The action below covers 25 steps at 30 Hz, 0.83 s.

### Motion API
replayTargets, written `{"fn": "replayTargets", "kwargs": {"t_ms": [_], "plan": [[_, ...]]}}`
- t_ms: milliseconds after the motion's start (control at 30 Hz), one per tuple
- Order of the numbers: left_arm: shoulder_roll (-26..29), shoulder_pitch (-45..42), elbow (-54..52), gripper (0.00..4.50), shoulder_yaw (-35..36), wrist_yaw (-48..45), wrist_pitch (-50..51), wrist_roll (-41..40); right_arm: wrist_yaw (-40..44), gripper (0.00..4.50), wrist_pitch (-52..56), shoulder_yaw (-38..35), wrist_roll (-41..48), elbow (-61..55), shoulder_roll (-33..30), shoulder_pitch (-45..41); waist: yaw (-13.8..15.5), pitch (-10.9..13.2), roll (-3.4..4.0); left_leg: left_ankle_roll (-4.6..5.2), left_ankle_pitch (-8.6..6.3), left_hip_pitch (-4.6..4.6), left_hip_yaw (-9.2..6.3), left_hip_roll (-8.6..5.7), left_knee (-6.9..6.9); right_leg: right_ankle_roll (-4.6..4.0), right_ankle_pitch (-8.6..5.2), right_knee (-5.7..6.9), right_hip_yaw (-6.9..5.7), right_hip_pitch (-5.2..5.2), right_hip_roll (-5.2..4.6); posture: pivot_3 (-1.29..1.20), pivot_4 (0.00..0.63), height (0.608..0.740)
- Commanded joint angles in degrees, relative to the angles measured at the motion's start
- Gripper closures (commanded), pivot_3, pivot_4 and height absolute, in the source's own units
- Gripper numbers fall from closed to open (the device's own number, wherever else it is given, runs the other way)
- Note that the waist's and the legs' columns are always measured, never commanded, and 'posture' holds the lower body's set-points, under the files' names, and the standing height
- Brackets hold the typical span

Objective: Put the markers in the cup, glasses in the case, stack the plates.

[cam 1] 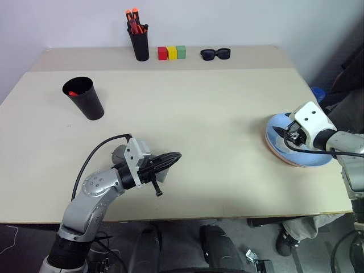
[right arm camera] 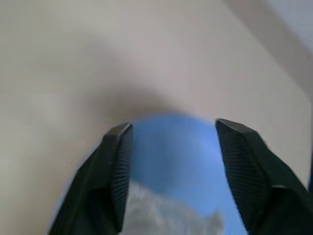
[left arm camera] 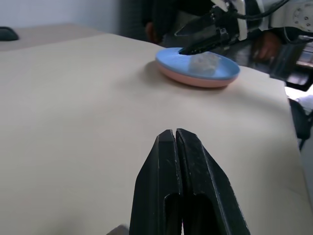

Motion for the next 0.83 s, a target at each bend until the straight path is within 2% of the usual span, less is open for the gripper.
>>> {"fn": "replayTargets", "kwargs": {"t_ms": [33, 233, 400, 600, 833], "plan": [[2.04, 3.72, -4.09, 4.5, 7.2, 1.58, -0.11, -2.38, 3.46, 1.74, -0.66, 0.19, 4.79, -2.04, 2.57, -1.92, 0.04, 0.0, 0.01, 0.0, 0.0, 0.0, 0.0, 0.0, -0.01, 0.0, 0.0, 0.01, 0.0, 0.0, 0.0, 0.0, 0.15, 0.74], [3.59, 13.33, -3.04, 4.5, 16.94, 3.12, -1.2, -3.34, 7.15, 1.74, -0.4, 1.92, 9.21, -1.06, 7.8, -4.42, 0.15, 0.01, 0.0, 0.0, 0.0, 0.0, 0.0, 0.0, -0.01, -0.01, 0.0, 0.0, 0.0, -0.01, -0.01, 0.0, 0.15, 0.74], [-0.69, 16.32, -1.65, 4.5, 26.24, 9.05, -3.39, -5.54, 8.66, 1.74, -1.26, 2.77, 11.2, 2.49, 12.17, -3.81, 0.19, -0.05, -0.12, -0.01, -0.01, 0.0, 0.01, 0.0, 0.03, -0.03, 0.0, -0.02, -0.01, 0.02, -0.02, 0.0, 0.15, 0.74], [-2.79, 17.54, -0.96, 4.5, 29.25, 12.69, -4.04, -5.14, 8.99, 1.74, -3.11, 3.47, 10.69, 5.37, 13.95, -2.91, 0.14, -0.04, -0.11, 0.0, -0.01, -0.01, 0.02, -0.01, 0.03, -0.04, 0.01, -0.02, -0.01, 0.01, -0.03, 0.0, 0.15, 0.74], [-2.39, 17.92, -0.96, 4.5, 29.65, 13.15, -3.95, -5.8, 8.79, 1.74, -2.71, 3.32, 11.23, 4.88, 14.1, -3.28, 0.13, -0.04, -0.11, -0.01, -0.01, 0.0, 0.01, 0.0, 0.02, -0.05, 0.01, -0.01, -0.02, 0.0, -0.02, 0.0, 0.15, 0.74]]}}
